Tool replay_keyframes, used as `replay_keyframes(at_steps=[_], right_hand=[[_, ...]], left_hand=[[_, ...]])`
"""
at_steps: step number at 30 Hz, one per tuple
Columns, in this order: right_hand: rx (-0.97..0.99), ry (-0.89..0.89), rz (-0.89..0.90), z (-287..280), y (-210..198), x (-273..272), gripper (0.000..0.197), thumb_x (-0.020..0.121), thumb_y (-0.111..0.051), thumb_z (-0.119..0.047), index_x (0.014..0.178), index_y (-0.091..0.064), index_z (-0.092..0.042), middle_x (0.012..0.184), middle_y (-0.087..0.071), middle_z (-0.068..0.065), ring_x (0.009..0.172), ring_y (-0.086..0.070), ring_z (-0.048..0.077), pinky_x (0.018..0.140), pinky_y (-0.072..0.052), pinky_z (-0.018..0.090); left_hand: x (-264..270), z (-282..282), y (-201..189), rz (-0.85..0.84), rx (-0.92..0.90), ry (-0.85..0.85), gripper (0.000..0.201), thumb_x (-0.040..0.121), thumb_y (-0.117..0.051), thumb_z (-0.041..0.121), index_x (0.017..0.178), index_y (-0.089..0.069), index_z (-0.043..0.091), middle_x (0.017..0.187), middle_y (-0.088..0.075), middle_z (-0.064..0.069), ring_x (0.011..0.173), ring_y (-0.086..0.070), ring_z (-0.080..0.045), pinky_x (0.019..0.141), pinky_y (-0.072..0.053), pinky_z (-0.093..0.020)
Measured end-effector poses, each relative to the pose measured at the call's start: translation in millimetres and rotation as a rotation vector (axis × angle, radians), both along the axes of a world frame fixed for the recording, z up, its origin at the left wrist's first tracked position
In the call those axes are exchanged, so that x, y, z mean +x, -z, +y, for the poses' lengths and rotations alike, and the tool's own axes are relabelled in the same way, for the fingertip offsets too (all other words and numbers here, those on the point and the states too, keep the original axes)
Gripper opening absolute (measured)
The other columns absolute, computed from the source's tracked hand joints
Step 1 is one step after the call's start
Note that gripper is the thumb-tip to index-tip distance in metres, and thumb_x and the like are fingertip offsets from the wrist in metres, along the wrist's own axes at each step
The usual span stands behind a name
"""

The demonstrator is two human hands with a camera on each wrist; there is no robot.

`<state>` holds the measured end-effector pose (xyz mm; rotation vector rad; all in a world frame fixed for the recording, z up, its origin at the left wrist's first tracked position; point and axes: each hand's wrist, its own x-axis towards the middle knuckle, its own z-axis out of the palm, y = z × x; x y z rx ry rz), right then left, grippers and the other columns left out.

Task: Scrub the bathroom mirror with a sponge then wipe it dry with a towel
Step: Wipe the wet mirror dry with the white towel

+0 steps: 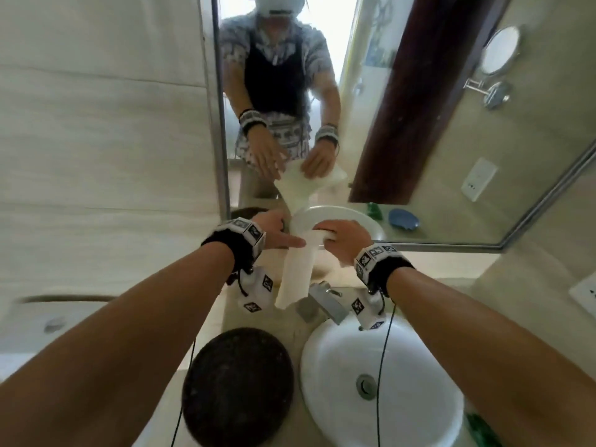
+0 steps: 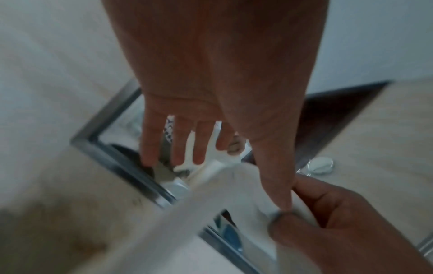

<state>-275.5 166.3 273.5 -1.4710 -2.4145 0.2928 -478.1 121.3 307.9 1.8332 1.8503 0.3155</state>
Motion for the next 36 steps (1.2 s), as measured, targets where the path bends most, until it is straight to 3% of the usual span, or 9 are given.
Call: replay_keyframes(at_steps=[3,8,12,15,17,21,26,30,36], right_hand=[[0.065,0.005,0.212,-16.3,-11.8,46.8,0.035,0.078,-0.06,-0.021,0.11,-0.067,-0.032,0.104,-0.07,-0.007,0.092,-0.064,0.017,0.086,-0.053,0.035],[-0.073,0.028,0.366,-50.5,-6.0,143.2,0.04,0.077,-0.072,-0.017,0.116,-0.066,-0.022,0.11,-0.069,-0.003,0.094,-0.063,0.012,0.086,-0.052,0.027],[-0.286,0.099,0.558,-77.1,9.2,212.8,0.033,0.082,-0.069,-0.027,0.115,-0.066,-0.029,0.11,-0.069,-0.007,0.098,-0.064,0.011,0.09,-0.051,0.03],[-0.409,0.121,0.61,-92.1,18.3,250.9,0.039,0.086,-0.068,-0.032,0.123,-0.064,-0.024,0.122,-0.065,-0.002,0.109,-0.06,0.013,0.1,-0.046,0.035],[-0.409,0.092,0.611,-99.1,14.5,273.8,0.044,0.086,-0.071,-0.027,0.128,-0.061,-0.019,0.126,-0.06,0.0,0.111,-0.055,0.012,0.103,-0.043,0.035],[-0.379,0.115,0.534,-95.2,14.2,311.2,0.066,0.076,-0.081,-0.025,0.133,-0.048,-0.018,0.125,-0.05,-0.004,0.111,-0.051,0.01,0.091,-0.038,0.023],[-0.239,0.34,0.354,-73.5,2.8,338.9,0.07,0.068,-0.079,-0.029,0.127,-0.042,-0.023,0.116,-0.043,-0.007,0.109,-0.055,0.016,0.085,-0.047,0.029],[-0.24,0.407,0.226,-36.7,-3.9,363.1,0.074,0.063,-0.078,-0.038,0.121,-0.034,-0.025,0.115,-0.05,-0.003,0.101,-0.059,0.023,0.082,-0.05,0.037],[-0.217,0.539,0.367,21.1,-6.2,409.2,0.054,0.078,-0.069,-0.025,0.121,-0.036,-0.017,0.096,-0.055,0.004,0.085,-0.059,0.028,0.07,-0.045,0.034]], left_hand=[[59.1,-9.5,12.0,-0.365,-0.136,-0.062,0.082,0.071,-0.068,0.069,0.131,-0.053,0.016,0.124,-0.062,-0.007,0.103,-0.061,-0.025,0.079,-0.056,-0.04],[167.2,-33.4,31.4,-0.871,-0.234,-0.255,0.04,0.1,-0.053,0.029,0.132,-0.054,0.006,0.12,-0.064,-0.018,0.105,-0.064,-0.034,0.081,-0.057,-0.048],[248.2,-36.9,36.8,-1.129,-0.316,-0.34,0.047,0.097,-0.05,0.037,0.127,-0.056,0.002,0.115,-0.065,-0.022,0.102,-0.064,-0.038,0.083,-0.055,-0.049],[294.3,-34.4,39.5,-1.041,-0.3,-0.301,0.054,0.09,-0.058,0.051,0.121,-0.062,0.006,0.114,-0.068,-0.021,0.101,-0.066,-0.037,0.085,-0.056,-0.051],[319.7,-31.1,41.7,-0.889,-0.203,-0.29,0.041,0.093,-0.06,0.036,0.12,-0.062,0.005,0.116,-0.067,-0.023,0.104,-0.066,-0.041,0.087,-0.055,-0.058],[364.4,-17.7,37.1,-0.656,-0.066,-0.206,0.037,0.091,-0.063,0.027,0.116,-0.063,0.0,0.114,-0.068,-0.023,0.101,-0.068,-0.039,0.083,-0.058,-0.054],[413.1,8.3,23.5,-0.454,0.102,-0.046,0.045,0.072,-0.066,0.049,0.087,-0.068,0.007,0.087,-0.072,-0.017,0.086,-0.07,-0.035,0.078,-0.058,-0.052],[444.9,38.0,16.8,-0.356,0.167,0.046,0.04,0.082,-0.067,0.043,0.073,-0.064,0.004,0.078,-0.068,-0.017,0.078,-0.067,-0.031,0.074,-0.058,-0.046],[457.3,98.3,0.8,-0.2,0.301,0.124,0.035,0.089,-0.067,0.036,0.11,-0.067,0.008,0.11,-0.068,-0.005,0.104,-0.063,-0.026,0.092,-0.051,-0.038]])
